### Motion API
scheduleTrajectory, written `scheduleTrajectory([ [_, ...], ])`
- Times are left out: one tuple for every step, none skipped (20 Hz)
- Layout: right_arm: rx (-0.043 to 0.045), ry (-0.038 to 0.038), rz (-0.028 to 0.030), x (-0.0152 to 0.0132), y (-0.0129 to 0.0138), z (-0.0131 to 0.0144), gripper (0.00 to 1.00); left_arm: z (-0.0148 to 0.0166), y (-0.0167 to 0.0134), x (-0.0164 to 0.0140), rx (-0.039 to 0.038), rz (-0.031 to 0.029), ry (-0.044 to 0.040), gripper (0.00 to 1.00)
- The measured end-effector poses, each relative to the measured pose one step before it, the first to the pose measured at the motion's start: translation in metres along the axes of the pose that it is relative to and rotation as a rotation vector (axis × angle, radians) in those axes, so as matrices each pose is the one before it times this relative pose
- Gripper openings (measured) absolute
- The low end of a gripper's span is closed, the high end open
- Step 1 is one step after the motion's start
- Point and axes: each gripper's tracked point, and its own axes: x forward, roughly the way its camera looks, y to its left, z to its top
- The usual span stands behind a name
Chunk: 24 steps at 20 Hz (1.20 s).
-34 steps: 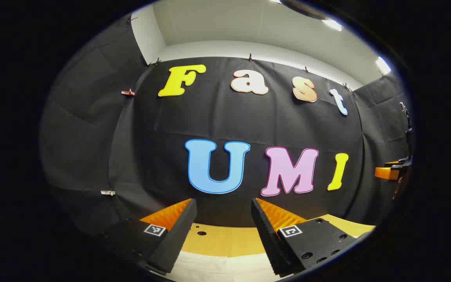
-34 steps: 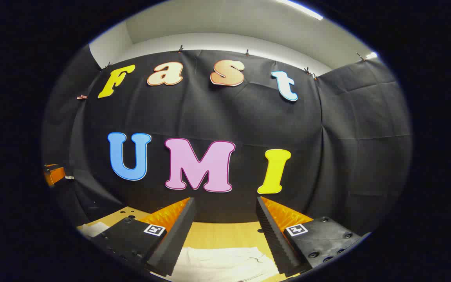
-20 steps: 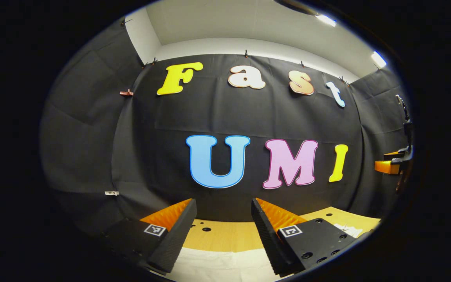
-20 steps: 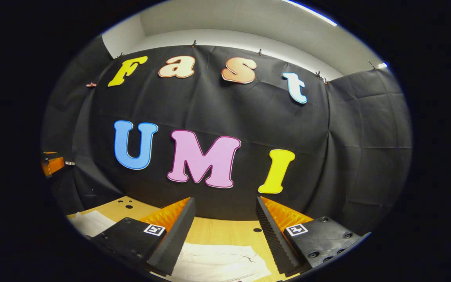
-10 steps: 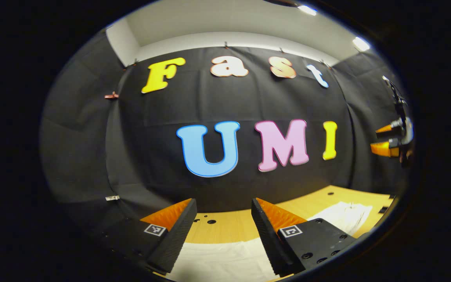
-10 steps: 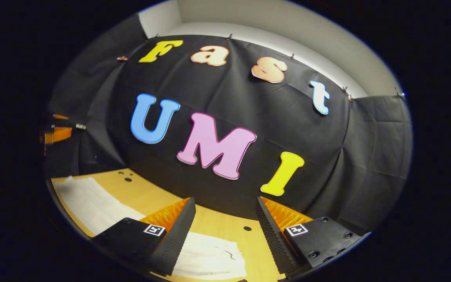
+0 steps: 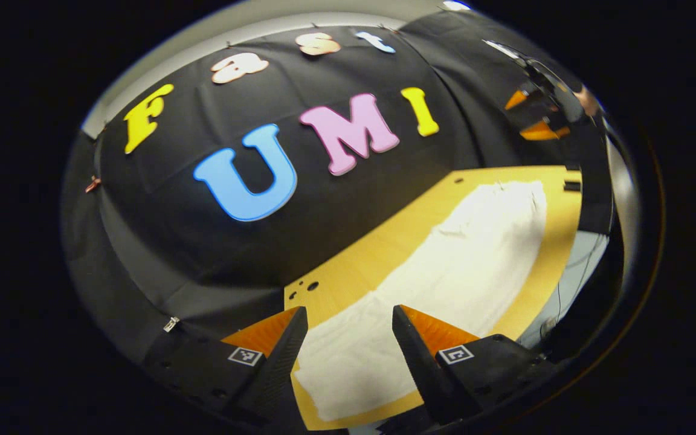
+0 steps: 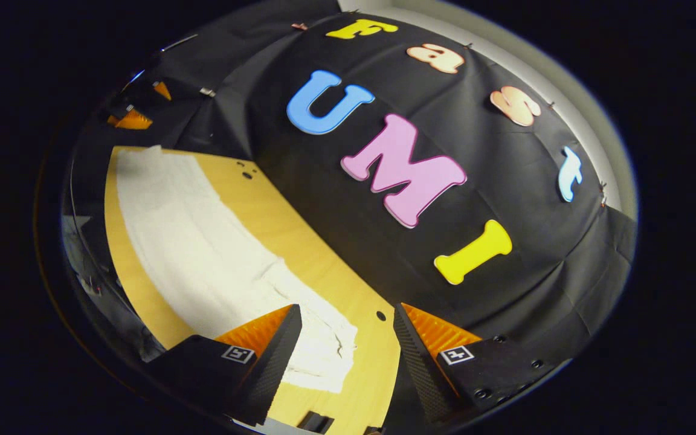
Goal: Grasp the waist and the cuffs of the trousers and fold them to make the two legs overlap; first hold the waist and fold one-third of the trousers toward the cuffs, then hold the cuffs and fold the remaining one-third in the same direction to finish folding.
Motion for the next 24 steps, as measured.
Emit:
scheduleTrajectory([
  [-0.02143,0.02234,0.01652,0.00201,0.00805,-0.01467,0.95,-0.01374,-0.00711,0.00163,0.05649,-0.03383,0.02988,0.90],
  [-0.02124,0.02236,0.01755,0.00039,0.00535,-0.01292,0.95,-0.01469,-0.00850,0.00060,0.05599,-0.03808,0.02763,0.90],
  [-0.02097,0.02239,0.01722,0.00205,0.00747,-0.01176,0.95,-0.01405,-0.01011,0.00196,0.05228,-0.03918,0.02872,0.90],
  [-0.01759,0.02029,0.01630,0.00128,0.00751,-0.00979,0.95,-0.01418,-0.01246,0.00704,0.04508,-0.03847,0.02786,0.90],
  [-0.01486,0.01805,0.01809,0.00139,0.00766,-0.00990,0.95,-0.01110,-0.00968,0.00508,0.03851,-0.03321,0.02761,0.90],
  [-0.01614,0.01238,0.01374,0.00259,0.00568,-0.00758,0.95,-0.01232,-0.01082,0.00463,0.02603,-0.03116,0.02558,0.90],
  [-0.01546,0.01011,0.01293,0.00323,0.00501,-0.00623,0.95,-0.01200,-0.00918,0.00530,0.01219,-0.02830,0.02950,0.90],
  [-0.01266,0.01276,0.01289,0.00326,0.00471,-0.00702,0.95,-0.01435,-0.00879,0.00699,0.00510,-0.02804,0.03156,0.90],
  [-0.00839,0.01346,0.01266,0.00223,0.00491,-0.00625,0.95,-0.00917,-0.00687,0.00472,0.01146,-0.02634,0.03099,0.90],
  [-0.00403,0.01055,0.01330,0.00319,0.00323,-0.00579,0.95,-0.00921,-0.00736,0.00820,0.02016,-0.02594,0.03495,0.90],
  [-0.00309,0.00843,0.00998,0.00346,0.00229,-0.00394,0.95,-0.00822,-0.00515,0.00814,0.02795,-0.02465,0.03192,0.90],
  [-0.00270,0.00888,0.00647,0.00236,0.00249,-0.00522,0.95,-0.00707,-0.00324,0.00578,0.03329,-0.01766,0.02457,0.90],
  [0.00037,0.01270,0.00728,0.00132,0.00370,-0.00590,0.95,-0.00518,-0.00132,0.00506,0.02979,-0.01017,0.02703,0.90],
  [0.00274,0.01333,0.00620,0.00168,0.00270,-0.00568,0.95,-0.00732,-0.00225,0.00394,0.01921,-0.00790,0.02157,0.90],
  [0.00786,0.01269,0.00905,0.00416,0.00248,-0.00551,0.95,-0.00450,-0.00021,0.00584,0.01282,-0.00845,0.02743,0.90],
  [0.00746,0.00889,0.00517,0.00219,0.00104,-0.00431,0.95,-0.00300,0.00220,0.00573,0.02138,0.00747,0.01939,0.90],
  [0.00835,0.00657,0.00713,0.00399,-0.00059,-0.00311,0.95,0.00088,0.00517,0.00242,0.02754,0.01657,0.01651,0.90],
  [0.00540,0.00161,0.00453,0.00199,0.00028,-0.00216,0.95,0.00052,0.00558,0.00310,0.02089,0.01464,0.01413,0.90],
  [0.00539,-0.00006,0.00521,0.00377,0.00003,-0.00276,0.95,0.00069,0.00463,0.00573,0.01661,0.00631,0.01533,0.90],
  [0.00372,0.00141,0.00576,0.00441,0.00028,-0.00306,0.95,-0.00006,0.00446,0.00394,0.02264,0.00966,0.01032,0.89],
  [0.00227,0.00178,0.00760,0.00560,0.00025,-0.00484,0.95,0.00317,0.00596,0.00411,0.02243,0.00581,0.00799,0.88],
  [0.00002,0.00411,0.01095,0.00495,0.00113,-0.00523,0.95,0.00152,0.00606,0.00596,0.01934,0.00394,0.01157,0.88],
  [-0.00303,0.00443,0.01186,0.00430,0.00075,-0.00383,0.95,0.00172,0.00385,0.00542,0.01583,0.00132,0.01530,0.88],
  [-0.00726,0.00202,0.01175,0.00402,-0.00024,-0.00328,0.95,-0.00083,0.00316,0.00422,0.01231,-0.00111,0.01888,0.88],
])
